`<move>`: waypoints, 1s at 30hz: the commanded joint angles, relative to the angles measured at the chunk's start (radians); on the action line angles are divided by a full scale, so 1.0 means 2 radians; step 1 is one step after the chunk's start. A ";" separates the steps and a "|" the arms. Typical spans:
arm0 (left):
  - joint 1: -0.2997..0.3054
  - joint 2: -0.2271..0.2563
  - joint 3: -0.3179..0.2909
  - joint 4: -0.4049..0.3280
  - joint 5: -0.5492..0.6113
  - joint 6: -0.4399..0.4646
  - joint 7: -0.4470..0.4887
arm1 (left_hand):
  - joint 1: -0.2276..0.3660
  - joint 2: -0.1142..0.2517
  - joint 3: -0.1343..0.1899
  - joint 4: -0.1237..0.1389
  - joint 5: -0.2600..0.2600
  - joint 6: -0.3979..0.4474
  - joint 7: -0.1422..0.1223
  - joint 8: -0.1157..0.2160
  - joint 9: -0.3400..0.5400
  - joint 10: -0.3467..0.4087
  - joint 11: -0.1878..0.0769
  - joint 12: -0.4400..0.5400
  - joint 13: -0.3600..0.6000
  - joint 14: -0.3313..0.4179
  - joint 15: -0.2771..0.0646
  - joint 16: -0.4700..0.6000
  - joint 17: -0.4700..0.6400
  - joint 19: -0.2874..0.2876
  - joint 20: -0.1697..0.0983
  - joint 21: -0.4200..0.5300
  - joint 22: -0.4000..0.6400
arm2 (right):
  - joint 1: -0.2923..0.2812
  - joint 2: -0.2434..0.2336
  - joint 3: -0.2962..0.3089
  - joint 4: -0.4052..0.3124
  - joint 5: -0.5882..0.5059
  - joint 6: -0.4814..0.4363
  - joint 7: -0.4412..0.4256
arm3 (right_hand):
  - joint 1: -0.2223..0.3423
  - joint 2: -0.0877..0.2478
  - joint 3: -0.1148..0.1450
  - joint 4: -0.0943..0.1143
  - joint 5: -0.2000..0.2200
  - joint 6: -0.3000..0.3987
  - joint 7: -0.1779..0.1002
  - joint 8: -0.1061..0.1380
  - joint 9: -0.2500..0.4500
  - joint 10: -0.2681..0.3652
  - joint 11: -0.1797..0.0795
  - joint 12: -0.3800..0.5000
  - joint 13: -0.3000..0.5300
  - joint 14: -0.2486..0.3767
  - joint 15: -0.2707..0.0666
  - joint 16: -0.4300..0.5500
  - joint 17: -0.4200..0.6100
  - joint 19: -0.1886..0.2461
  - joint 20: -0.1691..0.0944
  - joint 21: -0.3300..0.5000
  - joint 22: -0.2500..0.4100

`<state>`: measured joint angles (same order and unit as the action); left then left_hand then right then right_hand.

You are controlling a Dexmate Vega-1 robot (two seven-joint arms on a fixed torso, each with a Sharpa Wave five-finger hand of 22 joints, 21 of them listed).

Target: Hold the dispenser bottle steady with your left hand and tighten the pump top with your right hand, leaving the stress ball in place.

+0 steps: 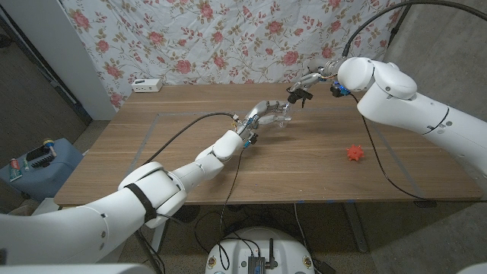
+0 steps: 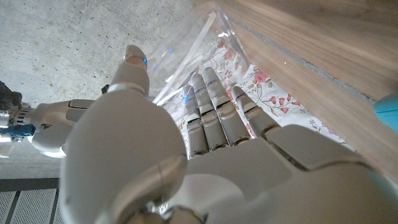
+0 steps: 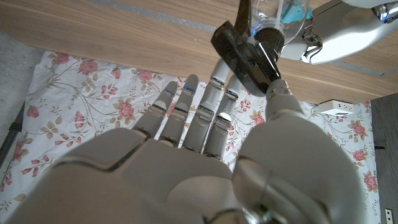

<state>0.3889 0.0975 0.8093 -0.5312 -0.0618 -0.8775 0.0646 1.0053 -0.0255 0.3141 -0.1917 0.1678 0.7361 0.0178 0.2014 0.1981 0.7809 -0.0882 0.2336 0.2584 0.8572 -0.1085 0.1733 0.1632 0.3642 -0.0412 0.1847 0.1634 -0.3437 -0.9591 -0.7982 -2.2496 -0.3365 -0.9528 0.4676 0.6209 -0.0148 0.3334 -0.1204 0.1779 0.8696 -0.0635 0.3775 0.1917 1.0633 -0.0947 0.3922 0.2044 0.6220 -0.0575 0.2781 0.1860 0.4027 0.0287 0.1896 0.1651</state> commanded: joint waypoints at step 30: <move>0.007 0.006 -0.002 -0.018 0.000 0.007 -0.003 | -0.020 0.029 0.029 0.021 0.003 0.052 -0.018 0.000 0.001 0.008 -0.003 -0.002 0.002 -0.001 -0.031 0.002 0.000 0.002 -0.057 -0.001 0.001 | 0.031 0.014 -0.056 -0.010 -0.015 -0.065 -0.031 | 0.031 0.030 0.014 -0.019 0.008 0.070 -0.004 -0.005 -0.001 0.093 -0.034 0.027 -0.005 0.055 -0.062 0.005 0.001 0.017 -0.017 0.000 0.000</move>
<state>0.3976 0.1058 0.8092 -0.5568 -0.0628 -0.8654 0.0637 1.0053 -0.0255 0.3182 -0.1958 0.1667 0.7362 0.0178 0.1954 0.1979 0.7816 -0.0888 0.2266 0.2580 0.8552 -0.1067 0.1732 0.1633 0.3642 -0.0412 0.1847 0.1633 -0.2907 -0.9389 -0.8927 -2.2668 -0.3697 -1.0603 0.4259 0.6647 0.0390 0.3548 -0.1495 0.1835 0.9992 -0.0700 0.3726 0.1899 1.2386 -0.1593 0.4406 0.1951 0.7201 -0.0732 0.2847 0.1862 0.4313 0.0001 0.1896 0.1628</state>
